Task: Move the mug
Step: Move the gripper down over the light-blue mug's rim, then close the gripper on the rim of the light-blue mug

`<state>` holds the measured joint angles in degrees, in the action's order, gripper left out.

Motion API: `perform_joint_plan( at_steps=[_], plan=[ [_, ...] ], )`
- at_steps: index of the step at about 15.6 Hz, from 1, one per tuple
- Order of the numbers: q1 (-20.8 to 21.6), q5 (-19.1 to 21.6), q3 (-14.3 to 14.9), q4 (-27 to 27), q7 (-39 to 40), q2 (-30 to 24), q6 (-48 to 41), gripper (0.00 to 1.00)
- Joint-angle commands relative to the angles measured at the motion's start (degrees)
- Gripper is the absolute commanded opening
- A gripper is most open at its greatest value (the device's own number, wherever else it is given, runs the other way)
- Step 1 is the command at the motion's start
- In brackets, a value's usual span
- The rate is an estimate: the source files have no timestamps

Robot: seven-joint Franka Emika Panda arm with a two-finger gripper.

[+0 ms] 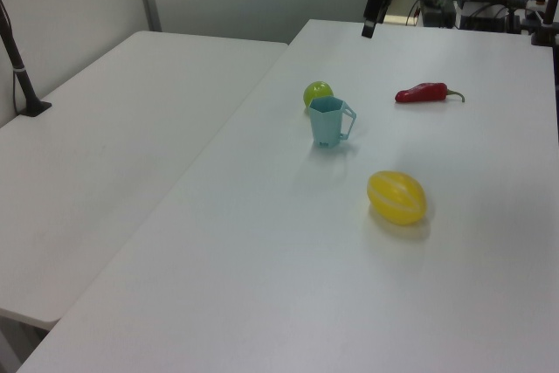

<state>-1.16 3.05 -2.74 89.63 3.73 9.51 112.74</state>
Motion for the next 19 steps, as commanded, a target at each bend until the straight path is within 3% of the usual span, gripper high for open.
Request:
perform_joint_plan(
  at_steps=[1, 5, 9, 17, 19],
  plan=[
    [0.7, -0.8, 0.4, 3.0, 0.8, 1.8, 5.3, 1.0],
    [0.8, -1.6, 0.4, 4.0, 0.6, 5.4, 8.5, 1.0],
    [2.4, -6.6, 0.4, 8.3, 0.1, 5.9, 12.9, 1.0],
    [2.4, -6.9, 0.4, 8.6, -5.3, 10.9, 17.5, 1.0],
    [2.3, -6.9, 0.4, 8.6, -5.3, 12.2, 19.5, 0.92]
  ],
)
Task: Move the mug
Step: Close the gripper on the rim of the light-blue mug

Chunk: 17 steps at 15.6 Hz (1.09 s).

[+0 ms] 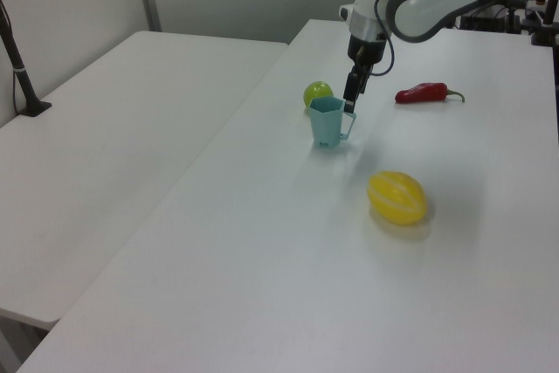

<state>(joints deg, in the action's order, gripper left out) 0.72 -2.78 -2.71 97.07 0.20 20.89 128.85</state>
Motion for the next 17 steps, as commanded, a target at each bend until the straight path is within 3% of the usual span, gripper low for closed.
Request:
perform_joint_plan(
  at_steps=[1, 3, 12, 15, 16, 17],
  plan=[
    [0.4, -1.2, 0.4, 1.2, -1.8, 1.3, 3.9, 0.85],
    [0.4, -1.2, 0.4, 1.2, -1.8, 2.0, 4.1, 0.74],
    [0.4, -1.4, 0.5, 1.2, -1.8, 5.1, 7.0, 0.58],
    [0.4, -2.2, 0.5, 1.2, -1.8, 5.6, 7.0, 0.44],
    [0.4, -2.2, 0.5, 1.2, -1.8, 5.6, 7.0, 0.36],
    [0.4, -2.3, 0.5, 1.2, -1.7, 5.6, 7.0, 0.22]
  ],
)
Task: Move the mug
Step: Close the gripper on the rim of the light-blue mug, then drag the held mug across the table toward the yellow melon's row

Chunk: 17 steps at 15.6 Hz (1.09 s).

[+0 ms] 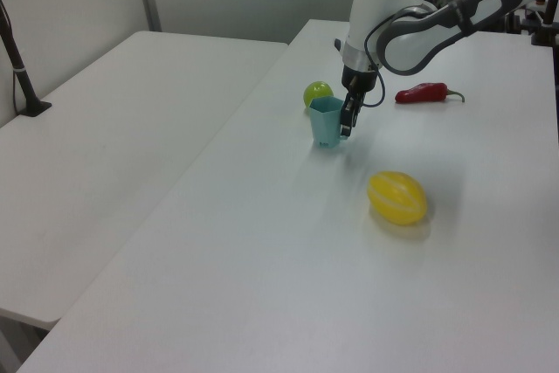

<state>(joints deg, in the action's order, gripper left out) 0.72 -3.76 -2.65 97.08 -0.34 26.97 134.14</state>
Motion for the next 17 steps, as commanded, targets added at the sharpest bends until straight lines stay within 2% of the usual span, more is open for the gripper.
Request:
perform_joint_plan(
  at_steps=[1, 2, 9, 13, 17],
  plan=[
    [0.4, -1.6, 0.5, 1.2, -1.2, -0.5, 1.7, 0.11],
    [0.4, -2.3, 0.5, 1.3, -1.1, -0.6, 1.7, 0.0],
    [0.2, -2.6, 0.5, 1.3, -1.3, -2.0, 0.6, 0.0],
    [0.0, -1.5, 0.4, 3.0, -1.5, -9.7, -4.3, 0.0],
    [-0.1, 2.1, 0.4, 3.0, -1.3, -17.6, -12.1, 0.0]
  ],
)
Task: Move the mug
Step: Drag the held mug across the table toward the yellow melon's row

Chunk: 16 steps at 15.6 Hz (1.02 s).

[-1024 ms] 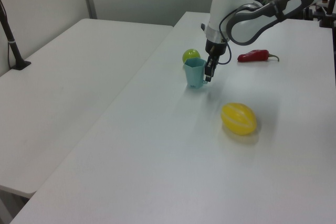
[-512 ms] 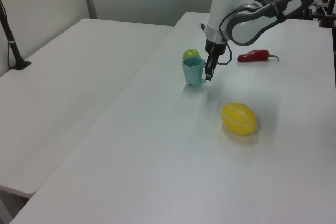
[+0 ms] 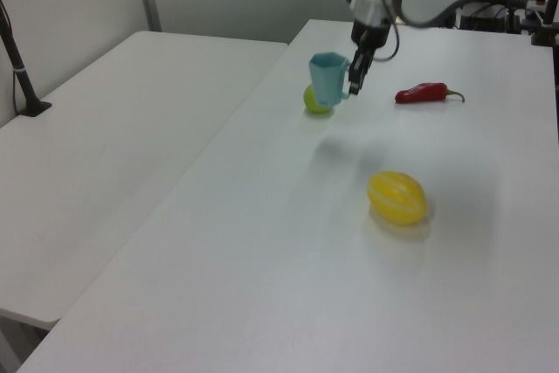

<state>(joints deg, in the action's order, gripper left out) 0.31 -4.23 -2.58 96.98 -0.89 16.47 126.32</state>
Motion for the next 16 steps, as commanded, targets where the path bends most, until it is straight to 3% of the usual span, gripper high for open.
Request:
perform_joint_plan(
  at_steps=[1, 4, 8, 12, 16],
  plan=[
    [0.0, 3.0, 0.3, 3.1, -0.4, -8.7, -6.1, 0.0],
    [-0.4, 3.3, 0.7, 5.4, 1.2, -14.3, -13.5, 0.0],
    [-0.7, 3.4, 1.2, 14.5, 10.2, -21.7, -18.2, 0.0],
    [-0.8, 3.4, 3.9, 24.9, 16.4, -28.1, -17.7, 0.0],
    [-1.8, 2.2, 4.5, 33.3, 17.5, -28.1, -12.3, 0.0]
  ],
)
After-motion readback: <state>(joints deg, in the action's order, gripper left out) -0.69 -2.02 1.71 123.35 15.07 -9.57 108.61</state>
